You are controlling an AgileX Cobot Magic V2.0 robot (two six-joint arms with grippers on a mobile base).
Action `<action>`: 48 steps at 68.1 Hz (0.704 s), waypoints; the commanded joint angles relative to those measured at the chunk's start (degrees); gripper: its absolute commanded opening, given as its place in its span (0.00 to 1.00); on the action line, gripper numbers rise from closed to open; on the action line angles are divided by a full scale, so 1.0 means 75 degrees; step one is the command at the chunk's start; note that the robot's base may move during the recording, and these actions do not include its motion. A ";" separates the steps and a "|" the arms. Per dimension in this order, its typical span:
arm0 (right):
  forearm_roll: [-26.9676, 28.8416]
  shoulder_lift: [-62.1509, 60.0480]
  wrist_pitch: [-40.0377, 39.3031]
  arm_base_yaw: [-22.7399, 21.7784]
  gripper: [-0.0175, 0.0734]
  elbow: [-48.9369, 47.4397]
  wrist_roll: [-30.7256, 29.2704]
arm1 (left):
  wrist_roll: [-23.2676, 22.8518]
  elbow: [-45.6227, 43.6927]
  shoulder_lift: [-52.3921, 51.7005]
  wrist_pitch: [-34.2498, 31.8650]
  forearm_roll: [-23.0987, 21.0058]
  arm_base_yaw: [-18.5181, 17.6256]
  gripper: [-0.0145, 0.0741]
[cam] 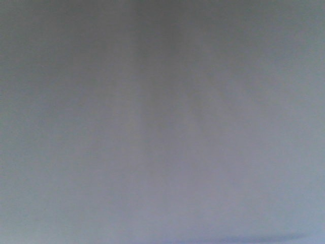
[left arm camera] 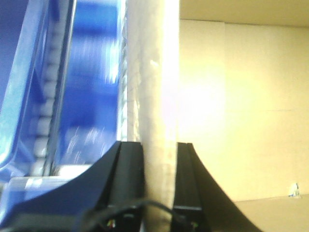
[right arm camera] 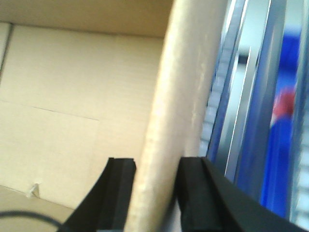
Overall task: Grab box from left shelf to table start
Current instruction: 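Pull the held box off the roller shelf toward the robot with both grippers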
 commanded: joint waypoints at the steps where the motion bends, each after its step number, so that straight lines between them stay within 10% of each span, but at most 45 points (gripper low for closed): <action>1: -0.0098 -0.0487 -0.0853 -0.0006 0.26 -0.0228 -0.0160 | -0.0120 -0.0232 -0.0382 -0.1150 0.0062 -0.0038 0.06; 48: -0.0095 -0.1225 -0.0825 -0.0006 0.26 -0.0228 -0.0160 | -0.0106 -0.0232 -0.0791 -0.1262 0.0044 -0.0038 0.06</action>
